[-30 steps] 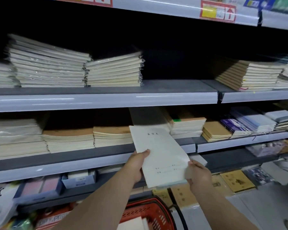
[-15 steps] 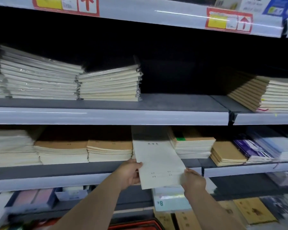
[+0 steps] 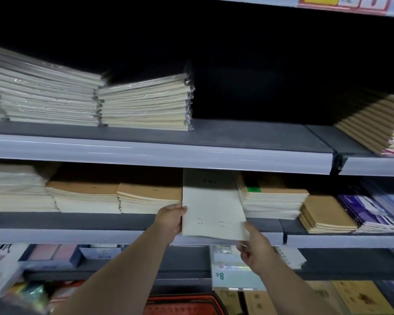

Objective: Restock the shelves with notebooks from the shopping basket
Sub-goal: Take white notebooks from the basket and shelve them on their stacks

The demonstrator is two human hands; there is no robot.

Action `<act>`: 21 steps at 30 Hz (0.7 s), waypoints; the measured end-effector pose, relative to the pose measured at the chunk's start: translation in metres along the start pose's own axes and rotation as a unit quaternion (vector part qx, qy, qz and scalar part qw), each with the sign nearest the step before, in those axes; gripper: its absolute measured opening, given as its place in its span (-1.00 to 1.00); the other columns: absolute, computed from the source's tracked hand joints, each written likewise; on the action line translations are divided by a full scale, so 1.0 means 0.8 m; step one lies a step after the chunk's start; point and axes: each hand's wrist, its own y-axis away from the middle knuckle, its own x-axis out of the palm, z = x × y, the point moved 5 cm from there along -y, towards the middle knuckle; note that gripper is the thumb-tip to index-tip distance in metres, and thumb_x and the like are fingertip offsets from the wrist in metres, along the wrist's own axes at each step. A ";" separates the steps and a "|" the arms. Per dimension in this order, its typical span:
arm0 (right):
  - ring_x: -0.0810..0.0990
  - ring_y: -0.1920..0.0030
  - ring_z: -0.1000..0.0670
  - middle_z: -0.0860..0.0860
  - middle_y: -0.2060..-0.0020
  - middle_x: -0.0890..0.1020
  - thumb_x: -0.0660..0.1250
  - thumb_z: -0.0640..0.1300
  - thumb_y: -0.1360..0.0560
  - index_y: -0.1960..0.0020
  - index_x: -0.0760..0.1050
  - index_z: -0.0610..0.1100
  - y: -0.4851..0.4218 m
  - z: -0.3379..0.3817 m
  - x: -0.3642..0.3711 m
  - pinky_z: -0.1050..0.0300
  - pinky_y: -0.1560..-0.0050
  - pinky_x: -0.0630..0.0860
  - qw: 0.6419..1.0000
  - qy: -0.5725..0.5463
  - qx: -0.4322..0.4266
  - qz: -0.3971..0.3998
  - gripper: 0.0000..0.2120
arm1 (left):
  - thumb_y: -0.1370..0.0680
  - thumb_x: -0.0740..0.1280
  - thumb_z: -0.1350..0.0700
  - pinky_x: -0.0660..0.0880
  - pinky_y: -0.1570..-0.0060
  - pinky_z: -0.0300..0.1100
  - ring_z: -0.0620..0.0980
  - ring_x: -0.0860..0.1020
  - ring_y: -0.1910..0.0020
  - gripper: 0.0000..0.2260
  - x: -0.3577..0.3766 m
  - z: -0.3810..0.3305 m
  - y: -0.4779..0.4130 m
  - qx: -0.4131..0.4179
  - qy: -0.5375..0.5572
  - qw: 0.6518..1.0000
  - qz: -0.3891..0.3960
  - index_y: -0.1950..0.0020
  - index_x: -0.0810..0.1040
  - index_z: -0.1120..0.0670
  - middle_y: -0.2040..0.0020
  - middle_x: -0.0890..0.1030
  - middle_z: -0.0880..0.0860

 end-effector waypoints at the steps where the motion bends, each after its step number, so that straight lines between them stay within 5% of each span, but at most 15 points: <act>1: 0.42 0.50 0.03 -0.08 0.36 0.52 0.34 -0.03 -0.54 0.01 0.50 -0.20 -0.004 0.000 0.002 0.23 0.57 0.29 0.999 0.039 0.005 0.026 -0.78 | -0.58 0.30 0.34 0.54 -0.01 -0.02 0.16 0.61 -0.02 -0.77 0.002 -0.001 -0.001 0.000 0.016 1.000 -0.002 -0.23 0.52 0.26 -0.15 0.62 0.23; 6: 0.47 0.41 0.02 -0.13 0.29 0.54 0.31 -0.23 -0.57 -0.04 0.49 -0.30 -0.011 0.018 0.020 0.29 0.57 0.47 0.999 -0.031 -0.005 0.039 -0.88 | -0.57 0.28 0.39 0.56 0.08 -0.07 0.11 0.62 0.01 -0.81 0.007 -0.005 0.004 0.003 -0.014 0.999 0.030 -0.13 0.54 0.20 -0.10 0.63 0.18; 10: 0.62 0.19 -0.06 -0.21 0.11 0.58 0.24 -0.36 -0.58 -0.26 0.40 -0.39 -0.017 0.030 0.035 0.16 0.08 0.56 0.991 -0.117 -0.014 0.061 -0.74 | -0.54 0.32 0.39 0.54 -0.11 -0.02 0.16 0.60 -0.14 -0.67 0.001 -0.013 0.000 0.025 -0.032 0.999 0.008 -0.31 0.46 0.28 -0.19 0.60 0.22; 13: 0.67 0.14 -0.04 -0.21 0.05 0.61 0.19 -0.43 -0.58 -0.33 0.34 -0.40 -0.016 0.032 0.042 0.20 0.04 0.56 0.989 -0.117 -0.027 0.084 -0.67 | -0.52 0.37 0.35 0.53 -0.14 -0.08 0.11 0.60 -0.12 -0.62 0.003 -0.013 0.001 0.016 -0.071 0.996 0.046 -0.34 0.44 0.26 -0.20 0.60 0.19; 17: 0.64 -0.04 -0.15 -0.30 -0.06 0.59 0.22 -0.43 -0.56 -0.30 0.35 -0.44 -0.028 0.032 0.045 0.13 0.09 0.64 0.995 -0.062 -0.046 0.064 -0.68 | -0.51 0.37 0.39 0.59 0.05 -0.23 0.00 0.67 0.02 -0.67 0.008 -0.004 0.001 0.000 -0.176 0.979 0.104 -0.27 0.53 0.24 -0.09 0.67 0.16; 19: 0.64 0.08 -0.10 -0.25 0.02 0.62 0.27 -0.33 -0.57 -0.22 0.42 -0.42 -0.035 0.028 0.047 0.10 0.01 0.57 0.998 -0.031 -0.026 0.053 -0.75 | -0.52 0.36 0.37 0.60 0.16 -0.25 -0.02 0.69 0.12 -0.75 0.010 -0.003 -0.003 0.003 -0.172 0.982 0.082 -0.21 0.54 0.30 -0.02 0.68 0.18; 21: 0.61 -0.03 -0.13 -0.20 -0.06 0.60 0.29 -0.22 -0.58 -0.20 0.45 -0.34 -0.041 0.025 0.052 0.06 -0.06 0.50 0.998 0.013 -0.011 0.057 -0.75 | -0.54 0.37 0.33 0.59 0.13 -0.16 0.04 0.68 0.14 -0.81 0.011 -0.005 -0.009 0.006 -0.136 0.990 0.043 -0.13 0.49 0.32 -0.02 0.67 0.25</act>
